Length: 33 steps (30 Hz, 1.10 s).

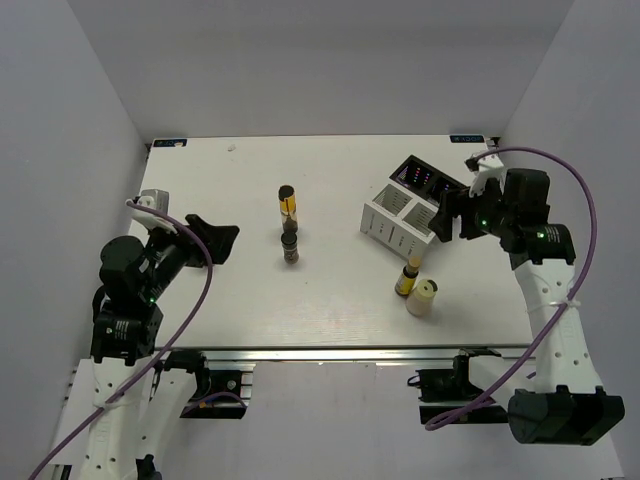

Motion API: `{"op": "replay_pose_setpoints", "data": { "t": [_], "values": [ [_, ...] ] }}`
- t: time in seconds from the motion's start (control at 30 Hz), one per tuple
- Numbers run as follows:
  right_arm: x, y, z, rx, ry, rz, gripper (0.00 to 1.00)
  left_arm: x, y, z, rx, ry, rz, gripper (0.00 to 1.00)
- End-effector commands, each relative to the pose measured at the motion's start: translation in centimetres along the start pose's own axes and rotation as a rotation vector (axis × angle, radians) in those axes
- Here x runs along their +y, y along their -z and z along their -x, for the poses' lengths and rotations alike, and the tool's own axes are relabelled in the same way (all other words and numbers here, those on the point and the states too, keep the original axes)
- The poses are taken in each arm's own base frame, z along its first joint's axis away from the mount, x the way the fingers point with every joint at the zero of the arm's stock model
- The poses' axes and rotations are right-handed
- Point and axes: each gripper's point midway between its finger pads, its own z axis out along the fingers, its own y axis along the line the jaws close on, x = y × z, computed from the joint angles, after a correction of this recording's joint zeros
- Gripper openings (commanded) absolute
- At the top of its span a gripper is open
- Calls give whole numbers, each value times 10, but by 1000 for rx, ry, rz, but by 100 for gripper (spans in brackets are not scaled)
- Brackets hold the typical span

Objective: Organize the condiment bottles

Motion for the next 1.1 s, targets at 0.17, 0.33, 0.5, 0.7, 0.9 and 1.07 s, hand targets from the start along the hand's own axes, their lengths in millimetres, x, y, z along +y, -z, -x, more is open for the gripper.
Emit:
{"op": "replay_pose_setpoints", "data": {
  "t": [0.17,0.33,0.5,0.7,0.9,1.07],
  "values": [
    [30,19,-9,-143,355,158,89,-3,-2,-22,71,1,-53,98],
    [32,16,-35,-54,448,220,89,1,-7,-30,91,25,-51,97],
    [31,13,-48,-32,405,214,80,2,-12,-45,149,54,-67,55],
    [2,-1,-82,63,334,74,44,6,-12,-50,182,55,-44,73],
    [-3,-13,-112,161,341,91,89,6,-13,-58,205,72,-55,85],
    [0,-17,-130,237,398,166,89,7,-14,-62,215,83,-58,86]
  ]
}}
